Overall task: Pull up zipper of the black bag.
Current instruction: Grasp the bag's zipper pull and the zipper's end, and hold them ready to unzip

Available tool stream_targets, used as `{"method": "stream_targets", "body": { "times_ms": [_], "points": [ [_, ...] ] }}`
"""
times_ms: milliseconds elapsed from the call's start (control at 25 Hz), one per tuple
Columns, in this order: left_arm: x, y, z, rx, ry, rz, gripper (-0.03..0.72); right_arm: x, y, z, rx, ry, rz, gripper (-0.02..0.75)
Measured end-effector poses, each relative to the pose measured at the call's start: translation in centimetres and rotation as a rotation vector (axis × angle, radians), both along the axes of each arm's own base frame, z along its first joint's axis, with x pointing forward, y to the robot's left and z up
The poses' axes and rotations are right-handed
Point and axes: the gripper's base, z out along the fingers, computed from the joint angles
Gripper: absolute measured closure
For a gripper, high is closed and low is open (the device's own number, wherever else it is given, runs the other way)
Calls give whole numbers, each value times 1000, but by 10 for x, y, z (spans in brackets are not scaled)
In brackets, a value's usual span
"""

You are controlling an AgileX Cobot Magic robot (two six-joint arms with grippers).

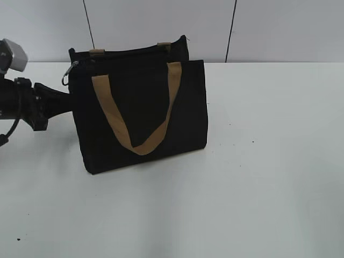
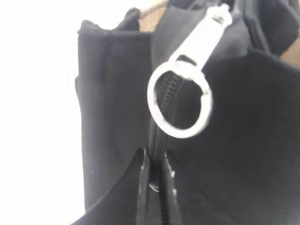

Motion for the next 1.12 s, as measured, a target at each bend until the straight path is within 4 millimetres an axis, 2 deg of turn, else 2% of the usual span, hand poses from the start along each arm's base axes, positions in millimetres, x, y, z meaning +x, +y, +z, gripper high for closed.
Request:
{"method": "stream_targets", "body": {
  "times_ms": [160,280,360,400,520,640,720,760,840,1000,1120],
  "points": [
    [-1,3,13,-4,-29,16,657,38,6,35,-69,20,127,315],
    [-2,3,18,-22,-23,28,657,75,13,60,-88,21,239,342],
    [-2,3,20,-25,-24,31,657,100,17,72,-97,21,299,349],
    [-2,3,21,-26,-25,32,657,120,20,74,-95,42,328,350],
    [-2,3,21,-37,-15,38,657,158,32,84,-128,41,430,350],
    [-2,3,21,-46,-6,42,659,189,59,88,-144,51,545,353],
    [-2,3,22,-49,-4,42,659,215,87,88,-178,45,638,366],
    [-3,3,22,-50,-4,42,659,221,99,90,-202,24,676,373],
    [-3,3,22,-51,-3,43,659,242,133,84,-266,0,773,380],
    [-3,3,22,-52,-3,42,659,270,187,84,-370,-146,919,382],
    [-3,3,22,-53,-2,42,659,285,228,73,-422,-245,1008,385]
  ]
}}
